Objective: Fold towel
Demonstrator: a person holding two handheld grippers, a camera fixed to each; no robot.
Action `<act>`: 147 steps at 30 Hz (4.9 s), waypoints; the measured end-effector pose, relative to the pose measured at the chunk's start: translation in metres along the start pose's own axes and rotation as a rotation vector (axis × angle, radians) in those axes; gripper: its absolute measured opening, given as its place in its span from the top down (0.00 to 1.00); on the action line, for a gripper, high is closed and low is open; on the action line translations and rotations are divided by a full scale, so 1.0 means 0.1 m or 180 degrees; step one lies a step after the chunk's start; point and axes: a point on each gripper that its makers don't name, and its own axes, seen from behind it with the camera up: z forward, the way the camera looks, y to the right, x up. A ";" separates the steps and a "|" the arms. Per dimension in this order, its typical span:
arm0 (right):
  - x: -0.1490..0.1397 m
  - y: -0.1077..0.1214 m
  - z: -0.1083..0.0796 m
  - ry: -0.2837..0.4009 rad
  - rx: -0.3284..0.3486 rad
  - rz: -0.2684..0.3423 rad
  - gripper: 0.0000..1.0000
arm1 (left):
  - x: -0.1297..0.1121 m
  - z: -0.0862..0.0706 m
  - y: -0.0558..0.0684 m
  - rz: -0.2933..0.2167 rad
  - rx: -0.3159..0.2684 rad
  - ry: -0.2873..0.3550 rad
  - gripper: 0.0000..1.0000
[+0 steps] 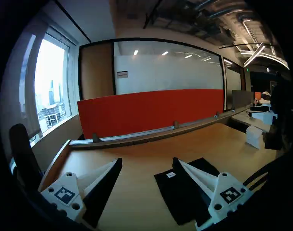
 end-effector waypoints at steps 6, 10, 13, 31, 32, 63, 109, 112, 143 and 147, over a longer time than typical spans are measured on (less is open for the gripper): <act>-0.17 -0.16 -0.03 -0.0199 0.0310 -0.0140 0.01 | -0.13 -0.03 0.09 0.0061 -0.0174 -0.0147 0.03; -0.26 -0.24 -0.04 -0.0303 0.0444 -0.0204 0.01 | -0.23 -0.04 0.18 0.0110 -0.0297 -0.0244 0.03; -0.33 -0.29 -0.05 -0.0370 0.0532 -0.0217 0.01 | -0.32 -0.04 0.25 0.0129 -0.0392 -0.0316 0.03; -1.08 -0.64 -0.07 -0.0794 0.0916 -0.0347 0.01 | -1.25 -0.02 0.61 0.0242 -0.0667 -0.0822 0.03; -1.13 -0.66 -0.08 -0.0817 0.0936 -0.0347 0.01 | -1.30 -0.02 0.63 0.0240 -0.0682 -0.0847 0.03; -2.64 -1.03 -0.24 -0.1617 0.1379 -0.0600 0.01 | -2.53 0.17 1.11 0.0332 -0.1088 -0.1569 0.03; -3.21 -1.11 -0.38 -0.2066 0.1694 -0.0547 0.32 | -2.93 0.19 1.31 0.0561 -0.1340 -0.1933 0.14; -3.21 -1.11 -0.37 -0.2068 0.1695 -0.0546 0.37 | -2.94 0.19 1.33 0.0575 -0.1347 -0.1940 0.19; -3.12 -1.10 -0.41 -0.2009 0.1660 -0.0369 0.84 | -2.86 0.23 1.49 0.0518 -0.1355 -0.1981 0.85; -3.04 -1.07 -0.42 -0.1971 0.1653 -0.0358 0.84 | -2.79 0.23 1.50 0.0494 -0.1329 -0.1966 0.85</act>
